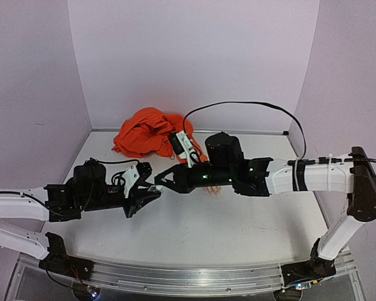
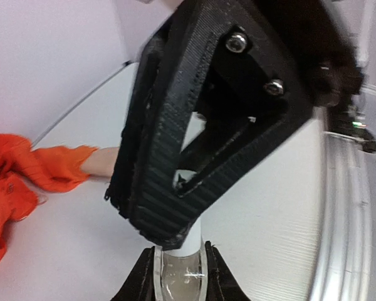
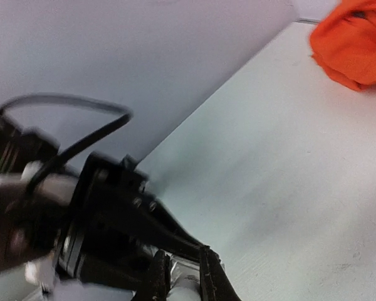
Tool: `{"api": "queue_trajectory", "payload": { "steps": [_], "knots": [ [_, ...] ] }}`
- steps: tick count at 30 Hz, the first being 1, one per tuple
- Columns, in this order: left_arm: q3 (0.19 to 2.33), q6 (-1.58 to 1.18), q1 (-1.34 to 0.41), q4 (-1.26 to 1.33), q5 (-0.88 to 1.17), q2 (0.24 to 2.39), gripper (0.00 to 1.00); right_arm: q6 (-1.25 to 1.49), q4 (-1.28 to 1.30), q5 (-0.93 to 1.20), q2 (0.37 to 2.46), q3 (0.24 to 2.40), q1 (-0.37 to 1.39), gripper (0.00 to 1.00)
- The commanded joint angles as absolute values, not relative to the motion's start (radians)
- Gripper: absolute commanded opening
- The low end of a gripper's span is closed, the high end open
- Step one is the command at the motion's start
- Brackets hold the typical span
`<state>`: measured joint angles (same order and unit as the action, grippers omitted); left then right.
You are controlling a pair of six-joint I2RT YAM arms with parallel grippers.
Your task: Paint the nails
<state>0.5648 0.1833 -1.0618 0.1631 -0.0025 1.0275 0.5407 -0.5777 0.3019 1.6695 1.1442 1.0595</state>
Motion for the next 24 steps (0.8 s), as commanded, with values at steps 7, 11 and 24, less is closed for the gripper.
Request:
{"api": "queue_trajectory", "payload": {
  "steps": [7, 11, 24],
  "knots": [
    [0.704, 0.021, -0.980, 0.284, 1.153, 1.065, 0.00, 0.044, -0.500, 1.014, 1.582, 1.078, 1.057, 0.00],
    [0.664, 0.097, -0.980, 0.284, 0.722, 1.054, 0.00, 0.065, -0.509, 0.786, 1.530, 1.062, 1.056, 0.04],
    [0.653, 0.173, -1.049, 0.282, -0.345, 1.129, 0.00, 0.557, -0.524, 0.125, 1.487, 1.080, 1.037, 0.98]
  ]
}}
